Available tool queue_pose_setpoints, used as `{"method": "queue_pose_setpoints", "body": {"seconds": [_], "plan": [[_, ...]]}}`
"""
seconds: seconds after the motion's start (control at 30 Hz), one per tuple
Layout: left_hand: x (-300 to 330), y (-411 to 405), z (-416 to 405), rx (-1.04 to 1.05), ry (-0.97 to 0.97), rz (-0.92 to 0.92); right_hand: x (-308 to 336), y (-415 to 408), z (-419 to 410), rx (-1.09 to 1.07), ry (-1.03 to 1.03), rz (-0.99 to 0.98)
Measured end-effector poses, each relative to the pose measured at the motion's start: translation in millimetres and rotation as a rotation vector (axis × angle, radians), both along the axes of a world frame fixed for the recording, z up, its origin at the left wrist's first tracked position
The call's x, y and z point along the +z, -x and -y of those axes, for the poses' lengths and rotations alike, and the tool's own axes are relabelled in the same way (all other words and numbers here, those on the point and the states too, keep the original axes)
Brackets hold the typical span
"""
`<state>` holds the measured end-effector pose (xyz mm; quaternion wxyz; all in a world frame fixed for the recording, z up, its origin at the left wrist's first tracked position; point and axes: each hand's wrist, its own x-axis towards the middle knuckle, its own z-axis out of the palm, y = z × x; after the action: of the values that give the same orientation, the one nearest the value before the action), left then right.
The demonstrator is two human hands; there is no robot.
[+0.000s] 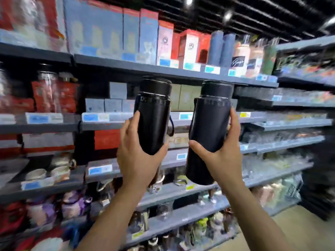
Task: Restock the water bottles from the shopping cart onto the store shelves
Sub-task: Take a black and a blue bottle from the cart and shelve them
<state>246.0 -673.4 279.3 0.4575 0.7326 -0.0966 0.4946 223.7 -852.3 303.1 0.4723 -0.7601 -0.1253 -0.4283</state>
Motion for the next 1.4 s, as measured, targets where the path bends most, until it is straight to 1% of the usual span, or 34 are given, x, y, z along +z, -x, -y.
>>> {"method": "queue_pose_setpoints", "body": {"seconds": [0.13, 0.3, 0.4, 0.53, 0.67, 0.73, 0.83, 0.93, 1.03, 1.13, 1.23, 1.3, 1.4], "plan": [[27, -59, 45, -0.055, -0.008, 0.084, 27, -44, 46, -0.007, -0.007, 0.095], [66, -146, 86, -0.076, 0.008, 0.223, 64, -128, 88, -0.018, 0.009, 0.193], [106, -196, 103, -0.088, 0.024, 0.329, 98, -183, 104, -0.008, -0.018, 0.265], [169, -247, 124, -0.136, 0.025, 0.471, 145, -247, 127, 0.1, -0.041, 0.406], [227, -286, 144, -0.174, 0.063, 0.568, 194, -298, 151, 0.173, -0.084, 0.52], [250, -305, 153, -0.142, 0.058, 0.59, 219, -323, 160, 0.173, -0.105, 0.586], [278, -332, 165, -0.035, 0.051, 0.625, 253, -360, 170, 0.188, -0.171, 0.651], [300, -359, 177, 0.069, 0.036, 0.647, 281, -399, 174, 0.192, -0.187, 0.717], [315, -388, 184, 0.151, -0.009, 0.622, 298, -437, 170, 0.191, -0.173, 0.758], [321, -415, 189, 0.2, -0.079, 0.544, 303, -470, 161, 0.212, -0.134, 0.75], [320, -438, 194, 0.191, -0.147, 0.412, 297, -497, 154, 0.236, -0.081, 0.656], [317, -452, 194, 0.159, -0.177, 0.292, 289, -511, 152, 0.195, -0.036, 0.588], [314, -470, 189, 0.094, -0.148, 0.135, 280, -522, 152, 0.133, 0.041, 0.482]]}}
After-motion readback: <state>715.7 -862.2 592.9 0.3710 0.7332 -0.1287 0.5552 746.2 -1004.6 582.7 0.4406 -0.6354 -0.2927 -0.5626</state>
